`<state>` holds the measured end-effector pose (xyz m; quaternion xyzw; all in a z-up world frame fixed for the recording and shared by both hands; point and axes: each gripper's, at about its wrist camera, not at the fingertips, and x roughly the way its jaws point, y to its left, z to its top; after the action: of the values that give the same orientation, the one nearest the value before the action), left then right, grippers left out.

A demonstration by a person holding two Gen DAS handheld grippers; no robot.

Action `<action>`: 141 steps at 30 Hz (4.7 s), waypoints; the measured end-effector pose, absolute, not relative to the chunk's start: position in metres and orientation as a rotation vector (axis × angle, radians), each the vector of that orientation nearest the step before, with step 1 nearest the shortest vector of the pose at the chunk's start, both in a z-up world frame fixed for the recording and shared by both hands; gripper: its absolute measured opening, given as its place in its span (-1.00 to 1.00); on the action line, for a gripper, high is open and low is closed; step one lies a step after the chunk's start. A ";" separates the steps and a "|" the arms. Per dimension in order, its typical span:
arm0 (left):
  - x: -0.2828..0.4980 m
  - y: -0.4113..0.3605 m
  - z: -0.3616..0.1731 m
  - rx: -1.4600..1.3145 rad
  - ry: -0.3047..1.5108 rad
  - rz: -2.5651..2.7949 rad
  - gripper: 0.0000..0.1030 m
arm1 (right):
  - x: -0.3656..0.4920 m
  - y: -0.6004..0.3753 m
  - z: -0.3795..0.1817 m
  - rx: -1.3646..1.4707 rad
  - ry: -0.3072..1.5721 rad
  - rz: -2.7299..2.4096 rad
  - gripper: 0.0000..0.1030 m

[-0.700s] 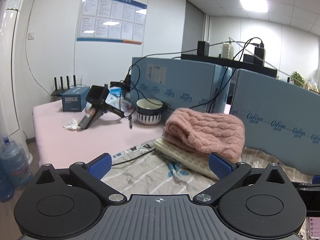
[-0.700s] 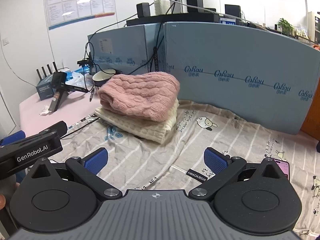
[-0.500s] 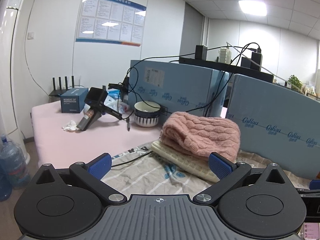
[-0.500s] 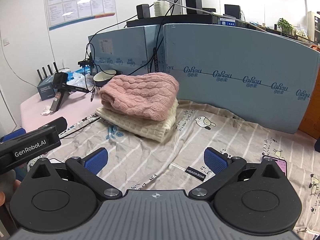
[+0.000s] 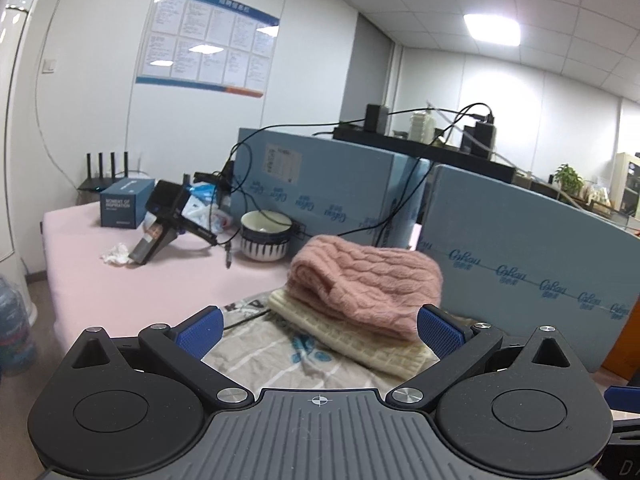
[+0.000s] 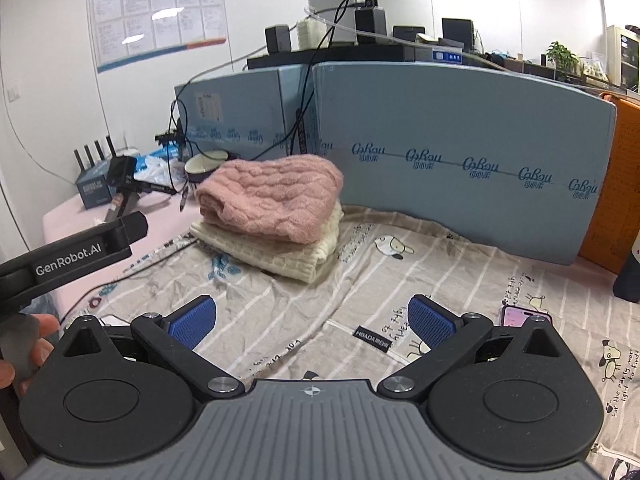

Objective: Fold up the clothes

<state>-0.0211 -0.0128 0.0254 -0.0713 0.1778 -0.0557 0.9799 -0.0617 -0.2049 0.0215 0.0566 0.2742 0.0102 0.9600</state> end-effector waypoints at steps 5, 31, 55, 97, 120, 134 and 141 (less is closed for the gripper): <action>-0.023 -0.017 0.029 -0.142 0.338 -0.133 1.00 | -0.072 -0.206 0.026 0.125 0.526 0.059 1.00; -0.029 -0.060 0.017 -0.094 0.394 -0.300 1.00 | -0.120 -0.233 0.021 0.183 0.533 -0.091 1.00; -0.055 -0.212 -0.033 0.066 0.616 -0.847 1.00 | -0.217 -0.365 -0.002 0.254 0.594 -0.669 1.00; -0.041 -0.396 -0.110 0.249 0.876 -1.014 1.00 | -0.290 -0.541 -0.067 0.143 0.797 -0.972 1.00; -0.103 -0.547 -0.154 -0.619 1.371 -1.334 0.99 | -0.330 -0.638 -0.067 0.288 0.612 -0.960 0.88; -0.103 -0.590 -0.164 -0.638 1.413 -1.248 0.92 | -0.320 -0.664 -0.058 0.513 0.469 -0.927 -0.63; -0.132 -0.606 -0.139 -0.256 1.155 -1.244 -0.70 | -0.354 -0.662 -0.022 0.518 0.337 -0.983 -0.77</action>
<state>-0.1318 -0.6062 -0.1394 -0.1130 0.5090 -0.5485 0.6537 -0.3535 -0.6624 -0.0225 0.2447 0.1590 -0.4645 0.8361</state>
